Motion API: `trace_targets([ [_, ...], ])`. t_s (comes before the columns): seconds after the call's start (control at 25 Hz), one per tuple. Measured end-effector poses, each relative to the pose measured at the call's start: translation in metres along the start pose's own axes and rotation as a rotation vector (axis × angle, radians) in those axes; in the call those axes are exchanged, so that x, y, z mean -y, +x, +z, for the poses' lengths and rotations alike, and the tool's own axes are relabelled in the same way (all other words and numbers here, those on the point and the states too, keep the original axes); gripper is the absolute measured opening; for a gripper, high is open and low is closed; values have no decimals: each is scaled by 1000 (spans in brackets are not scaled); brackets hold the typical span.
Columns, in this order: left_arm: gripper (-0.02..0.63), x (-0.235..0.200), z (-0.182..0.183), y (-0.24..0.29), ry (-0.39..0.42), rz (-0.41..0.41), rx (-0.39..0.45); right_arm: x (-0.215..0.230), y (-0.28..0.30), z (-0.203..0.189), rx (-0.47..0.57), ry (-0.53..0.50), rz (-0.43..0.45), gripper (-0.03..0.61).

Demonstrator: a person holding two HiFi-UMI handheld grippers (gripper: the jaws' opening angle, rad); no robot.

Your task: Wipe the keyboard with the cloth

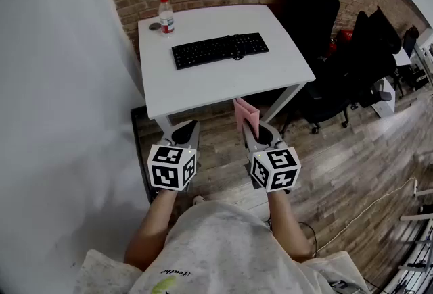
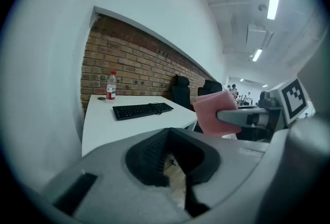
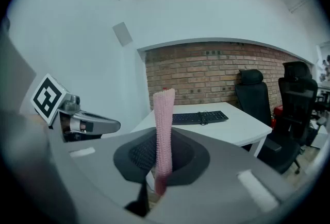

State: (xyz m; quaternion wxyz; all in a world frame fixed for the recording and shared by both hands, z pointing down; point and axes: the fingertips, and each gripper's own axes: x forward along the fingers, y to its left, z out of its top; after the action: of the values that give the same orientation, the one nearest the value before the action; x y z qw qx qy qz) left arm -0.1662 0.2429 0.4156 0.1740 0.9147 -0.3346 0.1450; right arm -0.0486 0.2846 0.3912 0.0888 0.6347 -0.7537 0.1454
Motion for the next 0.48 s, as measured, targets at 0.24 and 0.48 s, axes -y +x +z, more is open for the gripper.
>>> trace_targets([
  [0.24,-3,-8,2,-8,-43,-26,1,-16,3,-1,-24,10,2,23],
  [0.48,-3,-20,0,-7,-63,-39,7,-24,15,-6,-45,9,9,23],
])
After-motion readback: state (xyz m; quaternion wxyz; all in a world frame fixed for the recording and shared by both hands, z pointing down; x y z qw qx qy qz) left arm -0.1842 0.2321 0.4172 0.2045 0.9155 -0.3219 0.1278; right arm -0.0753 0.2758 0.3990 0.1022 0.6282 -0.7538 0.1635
